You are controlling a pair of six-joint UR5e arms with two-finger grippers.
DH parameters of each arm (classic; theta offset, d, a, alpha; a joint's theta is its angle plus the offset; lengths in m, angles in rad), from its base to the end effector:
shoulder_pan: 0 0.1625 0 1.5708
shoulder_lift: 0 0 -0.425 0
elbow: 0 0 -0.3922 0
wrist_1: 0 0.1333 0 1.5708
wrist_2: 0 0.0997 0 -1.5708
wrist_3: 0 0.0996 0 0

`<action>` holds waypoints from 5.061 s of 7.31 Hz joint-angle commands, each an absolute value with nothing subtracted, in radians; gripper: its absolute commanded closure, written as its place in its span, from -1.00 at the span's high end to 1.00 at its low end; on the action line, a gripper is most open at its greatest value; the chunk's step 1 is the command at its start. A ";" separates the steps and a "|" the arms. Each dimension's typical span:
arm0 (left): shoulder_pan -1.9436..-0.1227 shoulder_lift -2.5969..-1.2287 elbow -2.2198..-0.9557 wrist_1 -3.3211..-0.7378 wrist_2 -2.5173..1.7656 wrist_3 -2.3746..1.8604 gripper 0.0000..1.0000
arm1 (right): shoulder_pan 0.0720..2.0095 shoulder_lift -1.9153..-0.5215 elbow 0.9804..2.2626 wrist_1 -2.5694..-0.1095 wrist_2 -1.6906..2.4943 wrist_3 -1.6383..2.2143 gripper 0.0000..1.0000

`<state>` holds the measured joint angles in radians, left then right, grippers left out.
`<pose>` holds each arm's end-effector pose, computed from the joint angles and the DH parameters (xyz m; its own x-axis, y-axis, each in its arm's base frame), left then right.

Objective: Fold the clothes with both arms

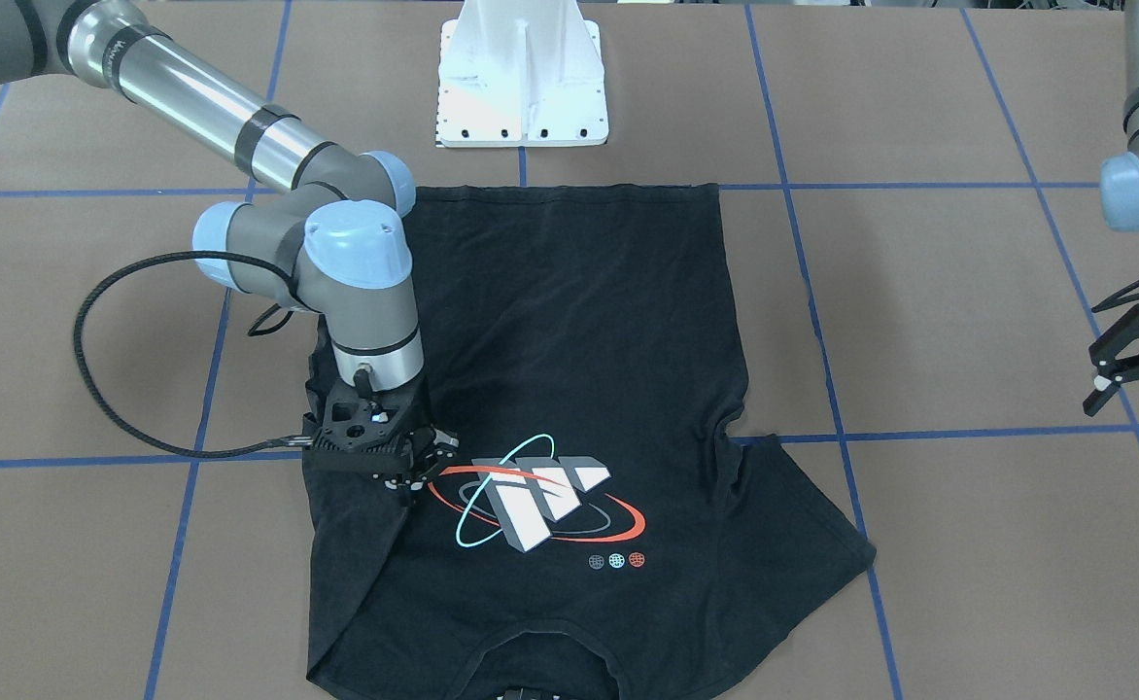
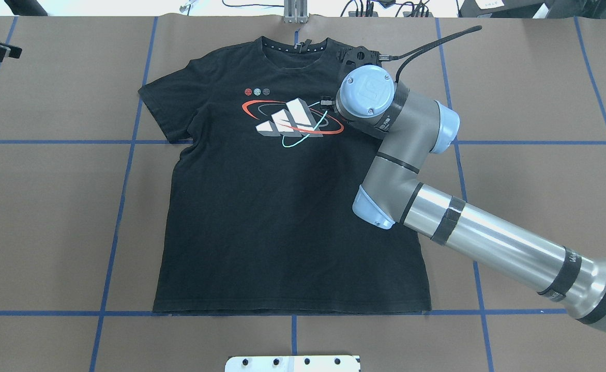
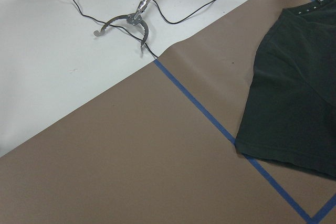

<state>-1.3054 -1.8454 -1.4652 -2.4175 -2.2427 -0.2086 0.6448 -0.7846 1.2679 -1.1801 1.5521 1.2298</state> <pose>0.0940 -0.6176 0.4620 0.6317 0.5949 -0.4969 -0.0076 0.6458 0.7635 -0.5489 -0.5819 0.2680 0.6882 0.0992 0.7187 -0.4056 0.8739 0.2678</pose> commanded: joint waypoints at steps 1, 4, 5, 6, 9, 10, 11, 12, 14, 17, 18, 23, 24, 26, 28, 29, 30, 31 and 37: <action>-1.302 -1.847 -1.463 -2.418 -2.243 -0.210 1.00 | 0.635 -0.782 1.269 -1.181 1.534 1.235 0.99; -1.188 -1.914 -1.450 -2.418 -2.058 -0.493 1.00 | 0.739 -0.784 1.354 -1.300 1.722 1.177 0.99; -1.130 -1.975 -1.396 -2.418 -1.993 -0.612 1.00 | 0.783 -0.819 1.417 -1.357 1.770 1.098 0.99; -1.079 -2.030 -1.322 -2.440 -1.953 -0.677 1.00 | 0.842 -0.880 1.475 -1.368 1.828 0.998 0.99; -0.962 -2.078 -1.120 -2.638 -1.752 -0.894 0.99 | 1.003 -1.061 1.554 -1.351 1.979 0.746 0.99; -0.916 -2.101 -1.083 -2.641 -1.668 -0.952 0.93 | 1.035 -1.096 1.555 -1.345 2.008 0.691 0.99; -0.896 -2.121 -1.047 -2.643 -1.646 -0.969 0.80 | 1.054 -1.150 1.552 -1.262 2.031 0.661 0.99; -0.888 -2.120 -1.036 -2.655 -1.641 -0.971 0.64 | 1.063 -1.181 1.551 -1.202 2.052 0.660 0.99; -0.871 -2.123 -1.005 -2.664 -1.618 -0.971 0.37 | 1.065 -1.186 1.551 -1.198 2.056 0.658 0.99; -0.845 -2.123 -0.999 -2.669 -1.618 -0.971 -0.03 | 1.063 -1.184 1.551 -1.198 2.052 0.658 0.99; -0.845 -2.128 -0.988 -2.669 -1.620 -0.971 -0.09 | 1.063 -1.183 1.548 -1.198 2.051 0.658 0.99; -0.851 -2.131 -0.979 -2.672 -1.626 -0.969 -0.27 | 1.062 -1.177 1.546 -1.198 2.049 0.660 0.99; -0.856 -2.131 -0.985 -2.672 -1.628 -0.968 -0.25 | 1.062 -1.175 1.545 -1.198 2.049 0.661 0.99; -0.862 -2.131 -0.986 -2.671 -1.629 -0.962 -0.22 | 1.060 -1.175 1.545 -1.198 2.048 0.666 0.99; -0.865 -2.129 -0.985 -2.671 -1.628 -0.960 -0.21 | 1.058 -1.173 1.545 -1.197 2.046 0.669 0.99; -0.867 -2.129 -0.985 -2.671 -1.628 -0.960 -0.22 | 1.058 -1.173 1.545 -1.198 2.046 0.670 0.99; -0.867 -2.129 -0.980 -2.671 -1.628 -0.960 -0.22 | 1.058 -1.173 1.543 -1.197 2.046 0.669 0.99; -0.865 -2.129 -0.979 -2.671 -1.628 -0.959 -0.22 | 1.058 -1.173 1.543 -1.198 2.046 0.669 0.99; -0.861 -2.129 -0.976 -2.671 -1.628 -0.959 -0.28 | 1.057 -1.175 1.542 -1.197 2.045 0.669 0.99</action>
<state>-0.8614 -2.1292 -0.9757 -2.6706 -1.6275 -0.9587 1.0570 -1.1748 1.5417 -1.1971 2.0448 0.6689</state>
